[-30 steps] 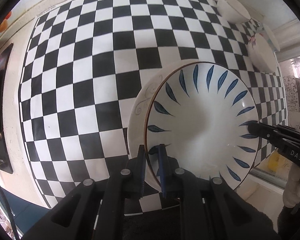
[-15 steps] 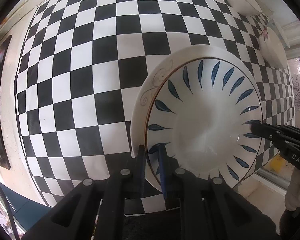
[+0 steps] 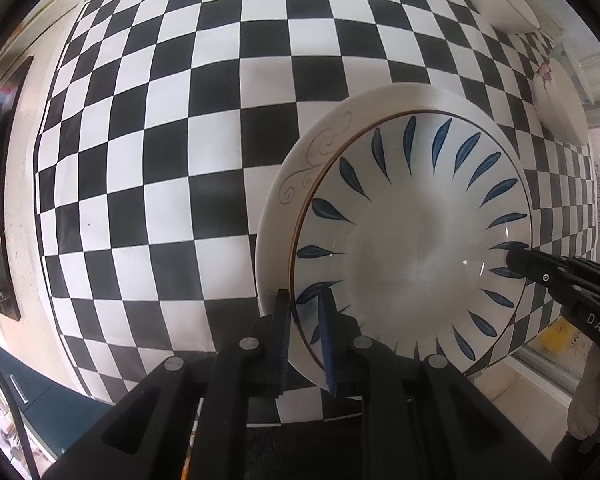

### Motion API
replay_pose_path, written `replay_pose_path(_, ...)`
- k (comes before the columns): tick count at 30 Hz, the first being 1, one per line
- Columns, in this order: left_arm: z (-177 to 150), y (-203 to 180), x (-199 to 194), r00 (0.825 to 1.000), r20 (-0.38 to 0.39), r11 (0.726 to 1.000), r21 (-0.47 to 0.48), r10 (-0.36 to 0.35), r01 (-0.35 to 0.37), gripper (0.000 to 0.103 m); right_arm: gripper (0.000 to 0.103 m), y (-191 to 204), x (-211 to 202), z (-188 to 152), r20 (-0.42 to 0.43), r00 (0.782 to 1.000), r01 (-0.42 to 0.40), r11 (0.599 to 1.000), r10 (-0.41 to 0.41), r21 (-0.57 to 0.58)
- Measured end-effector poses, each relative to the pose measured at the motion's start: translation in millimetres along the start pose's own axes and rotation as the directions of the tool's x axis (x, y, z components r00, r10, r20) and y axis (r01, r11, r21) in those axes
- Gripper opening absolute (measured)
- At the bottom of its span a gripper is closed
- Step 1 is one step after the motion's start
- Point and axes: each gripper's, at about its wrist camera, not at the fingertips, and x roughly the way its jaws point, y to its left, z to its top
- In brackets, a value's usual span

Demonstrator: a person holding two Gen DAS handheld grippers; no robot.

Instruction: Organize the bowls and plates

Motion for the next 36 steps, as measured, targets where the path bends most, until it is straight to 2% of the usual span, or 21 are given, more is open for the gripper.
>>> replay_pose_path(6,-7.6,-5.7,-2.0,1.0,-0.012,1.0,-0.005,0.026,-0.026,0.014,0.01,4.2,-1.8,-2.0,-0.021,0.999,0.028,1.0,-0.028,-0.003)
replay_pose_path(12,-18.2,-8.3,-13.4,1.0,0.006,0.999,-0.034,0.013,-0.012,0.032,0.012,11.7,-17.9,-4.2,-0.012,0.999,0.046,0.999,-0.046,-0.006)
replay_pose_path(13,-19.7,-8.2,-17.4,1.0,0.018,0.999,-0.039,0.019,-0.018,0.039,0.013,15.6,-22.9,-5.3,-0.006,0.999,0.051,0.999,-0.052,-0.013)
replay_pose_path(14,-20.7,-8.8,-20.8,0.999,0.027,0.999,-0.041,0.019,-0.018,0.052,0.016,19.6,-28.4,-6.4,0.003,0.998,0.061,0.998,-0.061,-0.019)
replay_pose_path(15,-21.9,-9.5,-24.6,0.999,0.037,0.999,-0.041,0.015,-0.013,0.061,0.031,23.3,-33.2,-7.8,0.011,0.997,0.074,0.997,-0.074,-0.026)
replay_pose_path(16,-23.8,-10.9,-31.4,0.998,0.06,0.999,-0.043,0.012,-0.009,0.076,0.063,30.2,-40.4,-10.0,0.023,0.995,0.096,0.995,-0.095,-0.041)
replay_pose_path(17,-25.4,-11.9,-37.0,0.997,0.082,0.999,-0.046,0.01,-0.007,0.085,0.08,35.0,-46.4,-11.9,0.034,0.995,0.1,0.994,-0.098,-0.05)
replay_pose_path(18,-27.7,-14.3,-45.1,0.994,0.109,0.999,-0.043,0.011,-0.006,0.086,0.101,40.0,-53.2,-14.3,0.047,0.995,0.095,0.994,-0.092,-0.056)
replay_pose_path(22,-34.5,-23.1,-75.0,0.982,0.185,0.998,-0.042,0.047,-0.04,0.088,0.103,57.9,-83.3,-26.6,0.094,0.987,0.135,0.99,-0.129,-0.052)
replay_pose_path(24,-37.9,-25.4,-92.6,0.973,0.222,0.998,-0.04,0.065,-0.057,0.09,0.103,67.0,-104.6,-35.2,0.14,0.973,0.192,0.98,-0.184,-0.046)
replay_pose_path(28,-48.0,-29.8,-126.9,0.963,0.263,0.998,-0.034,0.063,-0.056,0.09,0.103,79.5,-141.5,-51.0,0.207,0.951,0.24,0.971,-0.23,-0.022)
replay_pose_path(34,-67.7,-35.2,-163.0,0.946,0.317,0.998,-0.041,0.059,-0.049,0.09,0.103,98.3,-184.2,-70.9,0.267,0.934,0.246,0.969,-0.237,0.0)
replay_pose_path(36,-69.7,-35.1,-170.4,0.946,0.318,0.997,-0.051,0.066,-0.052,0.09,0.103,105.8,-194.9,-77.9,0.285,0.928,0.251,0.968,-0.24,-0.004)
